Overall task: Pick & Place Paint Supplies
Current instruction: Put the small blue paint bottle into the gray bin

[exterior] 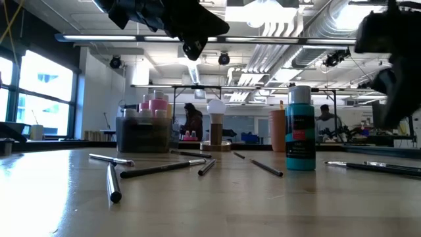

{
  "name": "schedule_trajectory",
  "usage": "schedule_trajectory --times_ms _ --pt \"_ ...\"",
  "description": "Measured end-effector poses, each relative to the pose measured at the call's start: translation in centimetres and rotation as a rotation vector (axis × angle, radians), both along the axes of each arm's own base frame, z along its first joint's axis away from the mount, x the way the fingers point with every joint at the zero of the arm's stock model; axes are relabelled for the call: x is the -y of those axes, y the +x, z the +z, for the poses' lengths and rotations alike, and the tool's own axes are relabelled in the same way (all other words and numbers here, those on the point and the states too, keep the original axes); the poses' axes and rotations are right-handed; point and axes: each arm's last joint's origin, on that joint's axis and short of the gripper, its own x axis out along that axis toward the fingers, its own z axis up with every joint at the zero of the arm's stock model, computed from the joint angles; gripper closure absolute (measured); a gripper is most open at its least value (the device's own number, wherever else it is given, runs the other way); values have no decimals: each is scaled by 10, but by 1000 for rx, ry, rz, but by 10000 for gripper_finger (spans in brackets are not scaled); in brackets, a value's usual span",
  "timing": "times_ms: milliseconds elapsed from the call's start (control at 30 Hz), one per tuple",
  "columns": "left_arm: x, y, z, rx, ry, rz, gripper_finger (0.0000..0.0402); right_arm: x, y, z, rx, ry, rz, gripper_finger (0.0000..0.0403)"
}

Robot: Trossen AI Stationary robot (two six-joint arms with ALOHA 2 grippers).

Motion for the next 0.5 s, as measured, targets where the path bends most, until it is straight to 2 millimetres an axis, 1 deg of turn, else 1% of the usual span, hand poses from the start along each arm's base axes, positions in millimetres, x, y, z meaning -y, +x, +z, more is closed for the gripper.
schedule_trajectory --times_ms 133,300,500 --pt "0 0 -1 -9 6 1 402 29 4 21 39 -60 73 401" --pt "-1 -1 -2 -10 55 13 402 72 10 41 90 -129 141 401" --pt "-3 0 -2 -8 78 68 402 118 9 45 199 -159 213 401"
